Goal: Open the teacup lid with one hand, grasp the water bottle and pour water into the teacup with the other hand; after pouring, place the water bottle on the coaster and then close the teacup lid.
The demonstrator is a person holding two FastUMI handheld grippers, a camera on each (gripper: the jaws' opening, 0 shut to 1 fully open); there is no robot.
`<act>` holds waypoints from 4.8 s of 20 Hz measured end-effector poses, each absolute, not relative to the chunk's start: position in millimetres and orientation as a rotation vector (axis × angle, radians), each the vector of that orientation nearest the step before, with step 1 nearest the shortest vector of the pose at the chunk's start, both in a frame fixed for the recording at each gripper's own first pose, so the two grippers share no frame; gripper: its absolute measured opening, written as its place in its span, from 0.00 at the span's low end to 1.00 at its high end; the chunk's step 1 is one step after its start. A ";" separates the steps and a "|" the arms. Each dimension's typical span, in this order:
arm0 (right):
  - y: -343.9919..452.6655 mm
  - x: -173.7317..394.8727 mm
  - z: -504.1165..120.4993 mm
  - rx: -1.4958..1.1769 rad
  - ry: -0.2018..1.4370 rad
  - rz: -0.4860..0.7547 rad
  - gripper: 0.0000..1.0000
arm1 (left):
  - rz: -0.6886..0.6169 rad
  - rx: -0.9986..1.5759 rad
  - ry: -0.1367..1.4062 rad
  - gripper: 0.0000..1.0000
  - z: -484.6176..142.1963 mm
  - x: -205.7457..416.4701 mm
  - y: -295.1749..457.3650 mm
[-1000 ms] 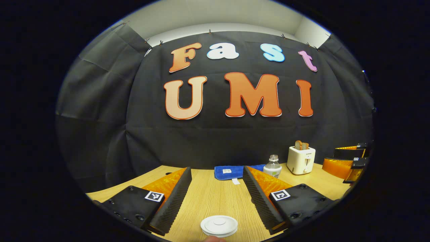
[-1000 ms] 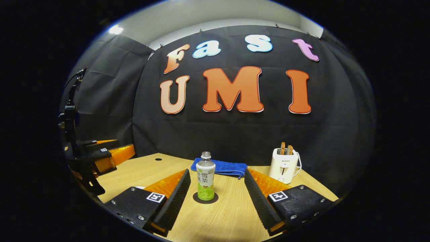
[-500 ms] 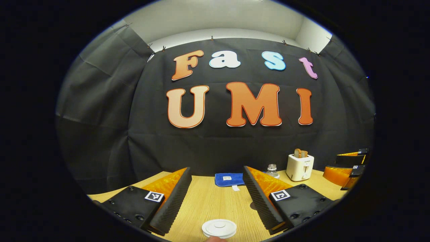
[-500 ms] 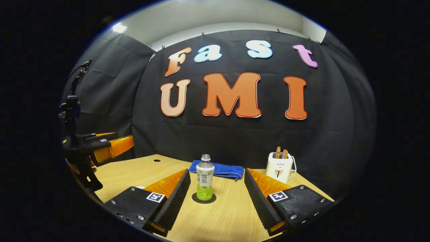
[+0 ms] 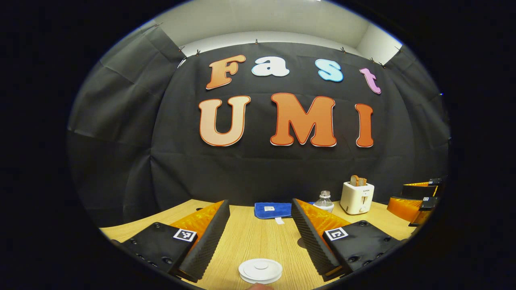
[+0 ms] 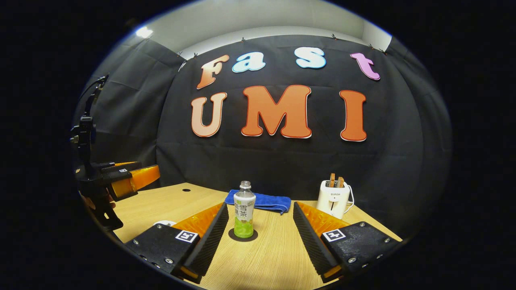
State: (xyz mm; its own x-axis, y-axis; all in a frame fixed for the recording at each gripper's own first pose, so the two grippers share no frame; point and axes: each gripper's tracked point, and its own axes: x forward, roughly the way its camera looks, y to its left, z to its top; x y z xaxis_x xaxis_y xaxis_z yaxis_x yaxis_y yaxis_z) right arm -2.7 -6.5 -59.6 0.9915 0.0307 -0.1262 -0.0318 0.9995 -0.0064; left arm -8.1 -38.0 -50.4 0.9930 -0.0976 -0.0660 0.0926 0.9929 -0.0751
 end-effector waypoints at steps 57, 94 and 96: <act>-47.2 -19.6 -43.8 -0.007 0.094 -0.052 0.96 | -0.071 -0.079 0.019 0.96 -47.9 0.2 -61.8; -61.3 -43.5 -25.9 0.006 0.079 -0.077 0.96 | -0.082 -0.044 0.034 0.95 -19.8 -25.2 -60.3; -58.0 -44.1 -24.8 -0.001 0.078 -0.070 0.96 | -0.083 -0.050 0.033 0.95 -20.1 -26.1 -59.7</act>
